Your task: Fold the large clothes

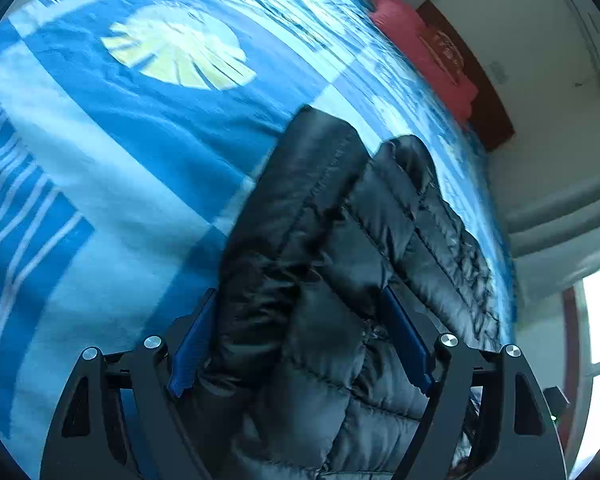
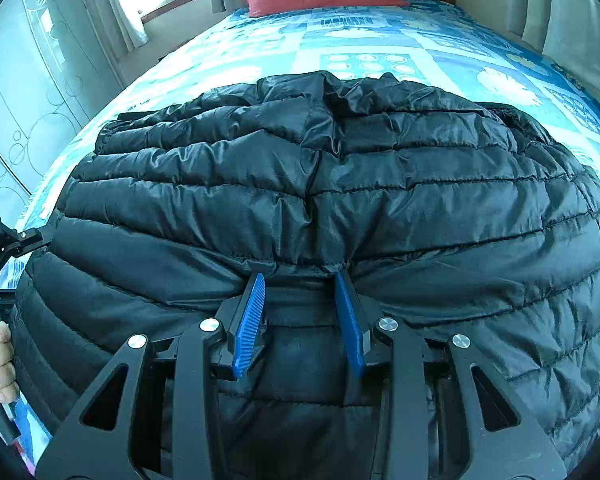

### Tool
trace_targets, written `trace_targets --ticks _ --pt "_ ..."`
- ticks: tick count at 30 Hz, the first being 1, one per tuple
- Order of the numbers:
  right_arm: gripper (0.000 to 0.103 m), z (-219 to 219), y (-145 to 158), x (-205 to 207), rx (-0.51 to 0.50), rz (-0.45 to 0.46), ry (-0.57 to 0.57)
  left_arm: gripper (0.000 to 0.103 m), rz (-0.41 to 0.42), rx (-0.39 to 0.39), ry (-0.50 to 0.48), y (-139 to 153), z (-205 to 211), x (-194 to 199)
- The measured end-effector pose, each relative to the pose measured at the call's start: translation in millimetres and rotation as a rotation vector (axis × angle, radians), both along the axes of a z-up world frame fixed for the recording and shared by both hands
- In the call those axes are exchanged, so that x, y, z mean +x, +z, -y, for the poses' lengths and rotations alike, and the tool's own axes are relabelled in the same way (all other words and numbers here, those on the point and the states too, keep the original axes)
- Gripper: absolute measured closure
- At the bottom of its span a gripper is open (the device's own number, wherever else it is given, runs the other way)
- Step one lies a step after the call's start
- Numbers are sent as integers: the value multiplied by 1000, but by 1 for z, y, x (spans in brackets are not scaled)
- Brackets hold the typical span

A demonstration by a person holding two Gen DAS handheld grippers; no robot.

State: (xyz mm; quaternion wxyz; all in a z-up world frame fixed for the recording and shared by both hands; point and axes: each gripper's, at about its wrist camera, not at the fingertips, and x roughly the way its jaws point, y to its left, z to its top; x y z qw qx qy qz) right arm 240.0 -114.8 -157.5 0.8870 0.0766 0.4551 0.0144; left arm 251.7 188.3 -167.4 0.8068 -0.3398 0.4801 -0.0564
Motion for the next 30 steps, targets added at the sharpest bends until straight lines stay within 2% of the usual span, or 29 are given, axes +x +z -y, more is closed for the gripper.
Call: trace_targets --ticks 3,7,9,11,14,17,23,30 --pt "67 0 0 0 -2 3 1 27 21 21 -48 1 5 1" --pt "67 -1 0 -2 -4 8 4 30 13 -6 -15 -6 0 5" --pt "67 -1 0 -2 -4 10 3 38 28 34 -34 -1 7 4" --pt "67 -1 0 -2 -9 14 5 56 43 40 -47 3 12 1" --pt "67 -3 0 -4 -14 18 5 74 79 38 -53 18 17 -4" --pt "67 -4 0 -4 -4 14 9 79 125 68 -50 41 24 -13" --pt "67 11 17 -11 47 33 1 80 220 112 -66 97 55 -29" --pt "64 71 54 -52 75 99 -58 80 309 194 -160 157 134 -42"
